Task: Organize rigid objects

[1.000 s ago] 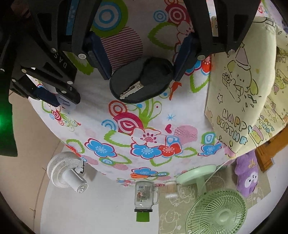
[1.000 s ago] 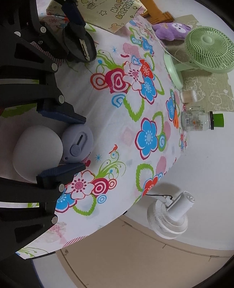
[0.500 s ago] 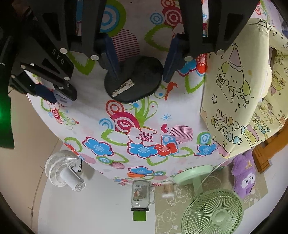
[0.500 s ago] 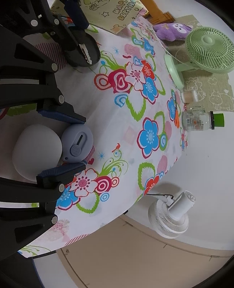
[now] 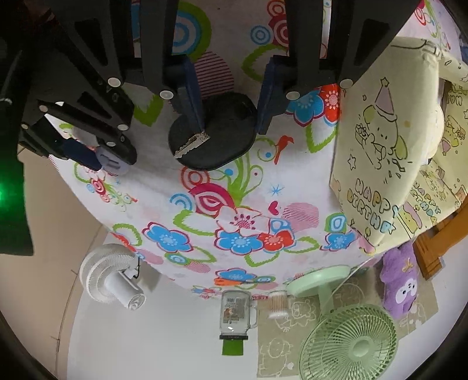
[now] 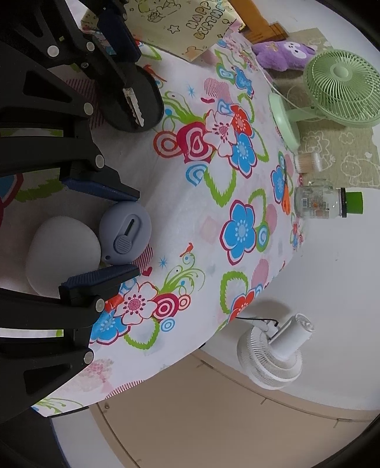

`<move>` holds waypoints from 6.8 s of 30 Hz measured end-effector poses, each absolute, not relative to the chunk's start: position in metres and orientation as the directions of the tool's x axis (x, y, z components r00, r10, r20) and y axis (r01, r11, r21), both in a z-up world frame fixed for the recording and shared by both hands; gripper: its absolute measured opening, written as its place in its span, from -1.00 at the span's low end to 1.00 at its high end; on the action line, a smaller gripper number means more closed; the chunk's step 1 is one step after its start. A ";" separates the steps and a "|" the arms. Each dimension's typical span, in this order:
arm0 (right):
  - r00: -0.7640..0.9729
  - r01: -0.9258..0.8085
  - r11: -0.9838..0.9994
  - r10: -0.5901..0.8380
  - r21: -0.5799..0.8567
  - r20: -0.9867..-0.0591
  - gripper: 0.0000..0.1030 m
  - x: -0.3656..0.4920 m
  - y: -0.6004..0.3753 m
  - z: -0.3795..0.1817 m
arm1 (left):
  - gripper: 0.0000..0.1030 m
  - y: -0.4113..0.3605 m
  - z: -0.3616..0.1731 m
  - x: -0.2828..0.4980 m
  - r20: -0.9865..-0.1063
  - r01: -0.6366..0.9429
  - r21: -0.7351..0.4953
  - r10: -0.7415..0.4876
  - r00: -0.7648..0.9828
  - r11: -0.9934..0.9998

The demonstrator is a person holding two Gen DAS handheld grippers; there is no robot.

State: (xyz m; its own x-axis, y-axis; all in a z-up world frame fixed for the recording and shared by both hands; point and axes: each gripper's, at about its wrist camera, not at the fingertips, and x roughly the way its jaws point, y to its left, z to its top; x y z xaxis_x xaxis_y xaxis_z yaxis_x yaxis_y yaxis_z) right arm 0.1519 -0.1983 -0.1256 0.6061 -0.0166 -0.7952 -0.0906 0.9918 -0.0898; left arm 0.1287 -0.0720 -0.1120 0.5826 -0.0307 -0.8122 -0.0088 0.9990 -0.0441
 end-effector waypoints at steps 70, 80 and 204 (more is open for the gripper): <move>0.739 -0.146 0.987 0.063 -0.067 -0.671 -0.08 0.053 -0.144 -0.006 | -0.30 -0.037 -0.016 0.042 -0.681 -0.062 0.030 0.066 0.729 0.998; 0.737 -0.170 0.983 0.084 -0.064 -0.671 -0.08 0.063 -0.121 -0.001 | -0.30 -0.016 -0.011 0.047 -0.679 -0.094 0.028 0.088 0.729 0.995; 0.602 -0.367 0.930 0.251 0.017 -0.759 0.66 0.094 0.002 -0.022 | 0.77 0.082 -0.041 0.066 -0.759 -0.174 0.027 0.133 0.638 0.984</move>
